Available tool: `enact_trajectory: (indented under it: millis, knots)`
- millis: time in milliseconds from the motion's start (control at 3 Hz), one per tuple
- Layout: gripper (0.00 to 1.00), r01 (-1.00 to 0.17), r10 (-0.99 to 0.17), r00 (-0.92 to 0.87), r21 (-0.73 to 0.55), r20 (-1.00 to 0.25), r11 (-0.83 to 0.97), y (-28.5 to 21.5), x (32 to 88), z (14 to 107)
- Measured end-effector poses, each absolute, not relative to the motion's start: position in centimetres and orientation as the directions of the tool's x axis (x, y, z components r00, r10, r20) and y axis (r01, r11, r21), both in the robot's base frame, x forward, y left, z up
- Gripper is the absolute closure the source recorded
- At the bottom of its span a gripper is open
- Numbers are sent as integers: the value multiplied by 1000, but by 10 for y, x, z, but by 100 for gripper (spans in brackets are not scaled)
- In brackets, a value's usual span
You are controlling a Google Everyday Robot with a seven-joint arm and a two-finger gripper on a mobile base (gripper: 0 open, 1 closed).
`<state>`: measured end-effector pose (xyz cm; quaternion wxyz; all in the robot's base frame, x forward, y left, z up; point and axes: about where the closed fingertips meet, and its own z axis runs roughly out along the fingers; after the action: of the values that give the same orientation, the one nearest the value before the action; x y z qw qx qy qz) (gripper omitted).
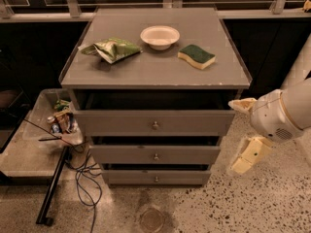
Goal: Open bottom drawer
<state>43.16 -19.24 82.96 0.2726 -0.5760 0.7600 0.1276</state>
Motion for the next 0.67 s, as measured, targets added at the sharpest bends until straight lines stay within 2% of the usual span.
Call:
enact_trajectory:
  millis: [333,667]
  knots:
    - [0,-949,-810,-187,-112,-555,296,-185,429,823]
    - [0,-952,-797,-233,-37,-557,304,-181,438,786]
